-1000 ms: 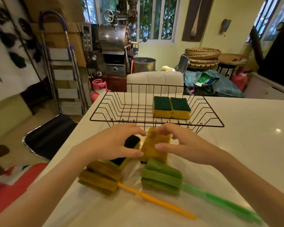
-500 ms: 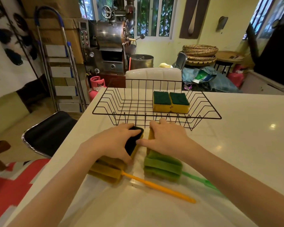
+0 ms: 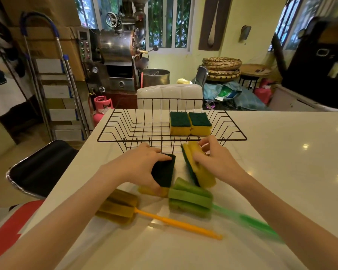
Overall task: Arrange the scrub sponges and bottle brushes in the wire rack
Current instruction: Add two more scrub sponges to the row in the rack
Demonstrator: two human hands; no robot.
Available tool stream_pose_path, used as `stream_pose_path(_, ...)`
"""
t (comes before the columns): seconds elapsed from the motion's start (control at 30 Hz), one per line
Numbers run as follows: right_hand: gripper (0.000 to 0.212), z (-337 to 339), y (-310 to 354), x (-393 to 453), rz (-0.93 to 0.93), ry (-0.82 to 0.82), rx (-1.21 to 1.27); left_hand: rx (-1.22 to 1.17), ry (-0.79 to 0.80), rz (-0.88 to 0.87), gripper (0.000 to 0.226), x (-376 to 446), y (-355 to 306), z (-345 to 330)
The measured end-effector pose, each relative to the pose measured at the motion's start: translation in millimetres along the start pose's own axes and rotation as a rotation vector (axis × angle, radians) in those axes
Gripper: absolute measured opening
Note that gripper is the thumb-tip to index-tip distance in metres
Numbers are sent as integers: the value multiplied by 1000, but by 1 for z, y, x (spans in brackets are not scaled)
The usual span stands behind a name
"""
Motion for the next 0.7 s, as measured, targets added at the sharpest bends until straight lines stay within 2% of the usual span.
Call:
stream_pose_path(0.17, 36, -7, -50, -5, -251, 23, 425, -70, -12, -25, 92, 9, -3, -2)
stream_pose_path(0.3, 35, -8, -79, -7, -364, -4, 509, -128, 4, -22, 93, 13, -2, -5)
stream_pose_path(0.43, 35, 1, -82, -8, -267, -15, 440, -150, 11, -29, 93, 12, -1, -6)
stream_pose_path(0.57, 34, 17, -70, -4, -113, -74, 182, -154, 23, -42, 94, 13, 0, -5)
stream_pose_path(0.7, 28, 15, -37, -6, 132, 51, -76, -121, 131, -41, 94, 13, -1, -4)
Point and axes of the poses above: each hand's wrist, its own x-axis towards the middle knuckle, its own z-axis out of the back of the hand, y = z × x, the point moved 9 cm from there along x, towards the middle knuckle, and after that the axes turned 10 degrees about -x, right-handed, at the moved point
